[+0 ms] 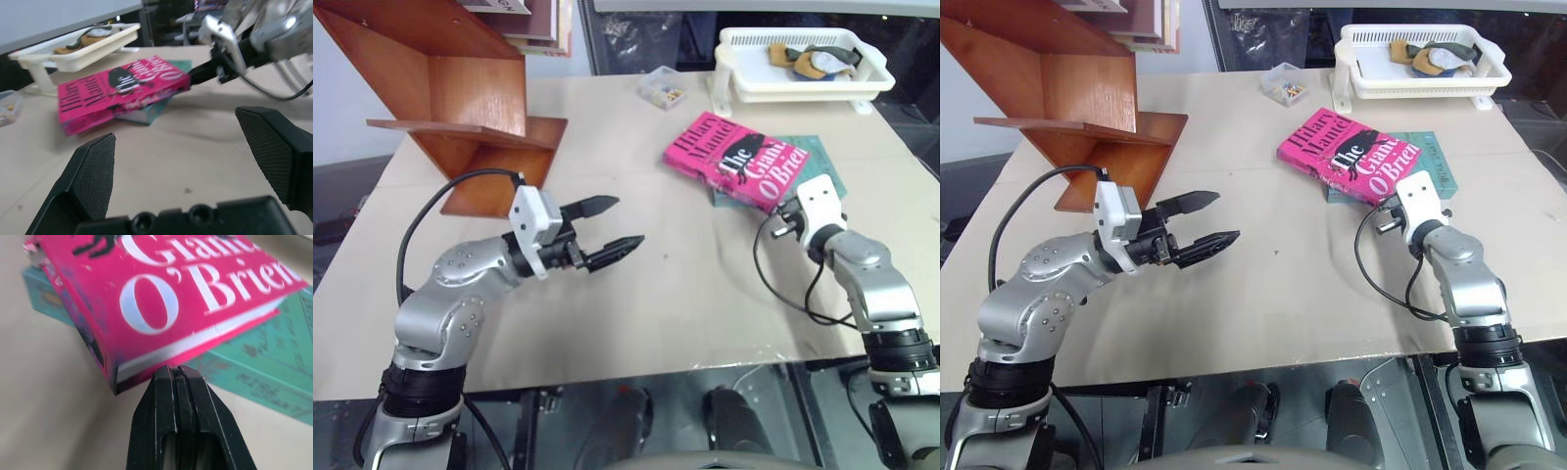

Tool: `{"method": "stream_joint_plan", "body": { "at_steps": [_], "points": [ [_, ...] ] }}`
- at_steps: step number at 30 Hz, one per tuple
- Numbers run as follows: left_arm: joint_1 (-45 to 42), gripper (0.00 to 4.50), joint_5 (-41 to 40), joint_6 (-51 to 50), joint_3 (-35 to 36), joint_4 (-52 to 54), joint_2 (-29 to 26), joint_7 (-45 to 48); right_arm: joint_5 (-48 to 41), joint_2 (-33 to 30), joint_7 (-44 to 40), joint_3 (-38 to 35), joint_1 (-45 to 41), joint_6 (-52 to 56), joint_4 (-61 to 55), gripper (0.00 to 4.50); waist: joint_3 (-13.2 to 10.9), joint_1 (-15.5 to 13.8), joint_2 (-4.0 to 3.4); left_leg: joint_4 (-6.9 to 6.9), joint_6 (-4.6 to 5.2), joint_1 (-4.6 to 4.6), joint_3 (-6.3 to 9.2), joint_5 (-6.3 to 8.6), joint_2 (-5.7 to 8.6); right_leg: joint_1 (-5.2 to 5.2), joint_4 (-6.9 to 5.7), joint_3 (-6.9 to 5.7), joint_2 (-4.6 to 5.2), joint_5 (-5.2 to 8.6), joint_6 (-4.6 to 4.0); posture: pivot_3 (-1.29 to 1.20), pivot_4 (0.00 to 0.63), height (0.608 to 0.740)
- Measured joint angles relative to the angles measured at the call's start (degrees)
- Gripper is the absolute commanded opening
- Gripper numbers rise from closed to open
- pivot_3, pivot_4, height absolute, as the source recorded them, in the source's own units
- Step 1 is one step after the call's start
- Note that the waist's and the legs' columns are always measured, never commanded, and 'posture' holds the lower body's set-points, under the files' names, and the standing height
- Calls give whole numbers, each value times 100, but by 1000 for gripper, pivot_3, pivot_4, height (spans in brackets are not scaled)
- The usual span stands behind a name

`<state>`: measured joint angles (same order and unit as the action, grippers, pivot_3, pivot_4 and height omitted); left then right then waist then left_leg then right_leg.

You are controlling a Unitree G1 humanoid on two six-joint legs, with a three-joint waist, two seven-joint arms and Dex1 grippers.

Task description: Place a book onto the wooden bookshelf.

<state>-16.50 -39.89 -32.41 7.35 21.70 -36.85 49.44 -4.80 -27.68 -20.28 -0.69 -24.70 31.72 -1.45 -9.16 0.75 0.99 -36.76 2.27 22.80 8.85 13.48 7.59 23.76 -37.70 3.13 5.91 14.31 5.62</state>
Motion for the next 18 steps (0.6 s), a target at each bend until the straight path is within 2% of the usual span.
{"method": "stream_joint_plan", "body": {
  "at_steps": [4, 13, 18],
  "points": [
    [0, 4500, -238, -115, 64, 0, -65, 171, 7, 150, -5, 85, -48, 58, -112, 74, 0, 5, 0, 0, 0, -1, 0, 0, 0, 0, -2, 0, 0, 0, 0, 0, 150, 740],
    [-2, 4500, -238, -114, 63, 0, -116, 260, 32, 335, 14, 208, -60, 126, -220, 74, 0, 2, -1, 0, 0, -1, 0, 0, 0, 0, -2, 1, 0, 0, 0, 0, 150, 740],
    [-267, 4500, -251, -562, 61, -110, 299, -659, -32, 305, 2, 168, 154, 352, -646, 74, 0, -28, 0, -2, 0, 0, 8, 0, 1, -1, -2, -6, 0, 0, 0, 0, 150, 740]
  ]
}}
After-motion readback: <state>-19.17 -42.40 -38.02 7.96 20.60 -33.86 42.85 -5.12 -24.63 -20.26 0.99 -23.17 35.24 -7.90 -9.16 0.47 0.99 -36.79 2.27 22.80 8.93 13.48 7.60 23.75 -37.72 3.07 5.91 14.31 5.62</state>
